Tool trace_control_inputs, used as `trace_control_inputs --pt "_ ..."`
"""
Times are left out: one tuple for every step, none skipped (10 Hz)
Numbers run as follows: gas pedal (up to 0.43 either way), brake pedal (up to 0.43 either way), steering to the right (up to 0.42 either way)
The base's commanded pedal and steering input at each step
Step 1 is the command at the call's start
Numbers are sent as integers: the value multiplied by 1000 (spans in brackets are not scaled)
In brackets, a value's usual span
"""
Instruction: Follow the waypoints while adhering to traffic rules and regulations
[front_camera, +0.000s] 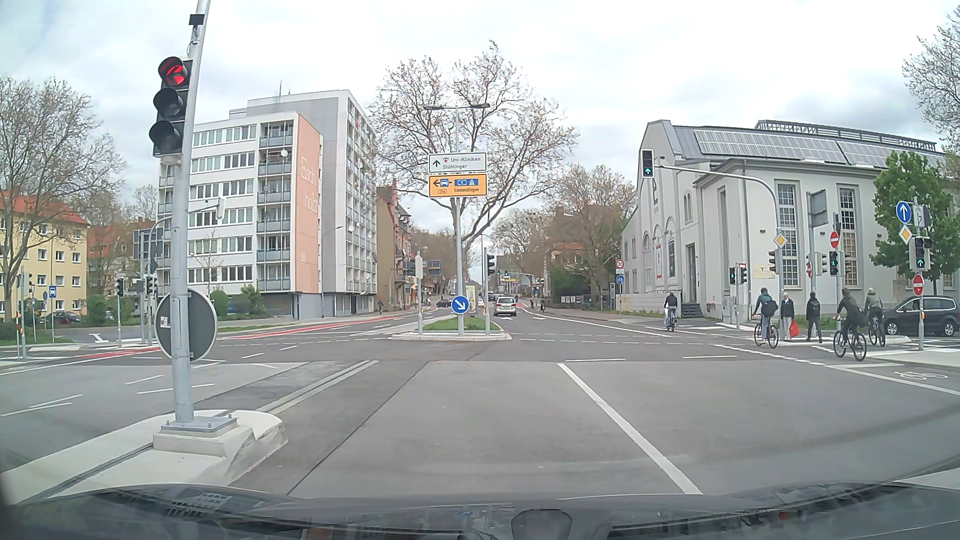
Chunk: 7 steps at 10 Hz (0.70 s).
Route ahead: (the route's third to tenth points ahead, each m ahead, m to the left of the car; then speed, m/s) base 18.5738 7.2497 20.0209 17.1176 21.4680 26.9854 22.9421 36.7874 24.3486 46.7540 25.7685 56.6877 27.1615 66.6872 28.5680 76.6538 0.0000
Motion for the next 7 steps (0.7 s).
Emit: trace_control_inputs --pt "0 207 -1" --pt "0 201 -1" --pt "0 201 -1" --pt "0 201 -1" --pt "0 201 -1" --pt "0 201 -1" --pt "0 201 -1"
